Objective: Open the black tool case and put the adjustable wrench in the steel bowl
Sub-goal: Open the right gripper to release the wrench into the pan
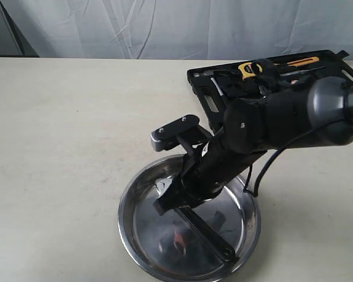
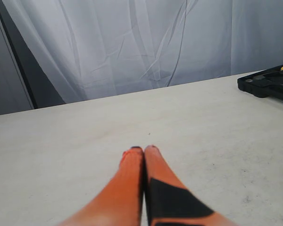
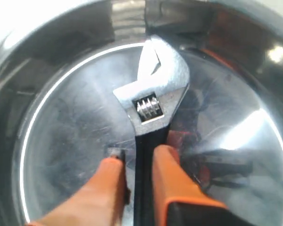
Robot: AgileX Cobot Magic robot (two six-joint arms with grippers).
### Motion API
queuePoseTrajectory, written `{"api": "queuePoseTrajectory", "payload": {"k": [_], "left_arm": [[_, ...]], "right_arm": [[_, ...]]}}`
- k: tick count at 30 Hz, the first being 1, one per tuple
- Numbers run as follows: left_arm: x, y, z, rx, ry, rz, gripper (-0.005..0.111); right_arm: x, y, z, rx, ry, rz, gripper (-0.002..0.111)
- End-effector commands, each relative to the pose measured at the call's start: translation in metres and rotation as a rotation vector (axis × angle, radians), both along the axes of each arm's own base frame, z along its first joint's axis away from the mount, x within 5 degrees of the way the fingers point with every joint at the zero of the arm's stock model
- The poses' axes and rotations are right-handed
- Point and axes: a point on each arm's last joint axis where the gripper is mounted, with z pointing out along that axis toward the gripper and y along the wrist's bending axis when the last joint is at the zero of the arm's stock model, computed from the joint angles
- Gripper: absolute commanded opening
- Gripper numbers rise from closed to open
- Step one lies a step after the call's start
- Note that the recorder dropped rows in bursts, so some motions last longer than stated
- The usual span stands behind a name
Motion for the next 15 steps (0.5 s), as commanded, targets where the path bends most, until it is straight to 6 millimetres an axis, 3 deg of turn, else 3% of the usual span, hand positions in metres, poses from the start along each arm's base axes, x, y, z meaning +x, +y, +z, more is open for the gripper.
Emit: {"api": "queuePoseTrajectory", "payload": {"k": [1,9,15], "left_arm": [[0.0,0.0,0.001,-0.003,-0.004,-0.004,0.0],[0.0,0.0,0.001,-0.003,-0.004,-0.004,0.0],[0.0,0.0,0.001,-0.003,-0.004,-0.004,0.0]], "right_arm": [[-0.005,-0.005,0.043,0.069,-0.101,0.023,0.001],[-0.038,-0.032,0.135,0.228,-0.295,0.061,0.0],[-0.073,-0.059,0.176,0.274,-0.332,0.119,0.0]]}}
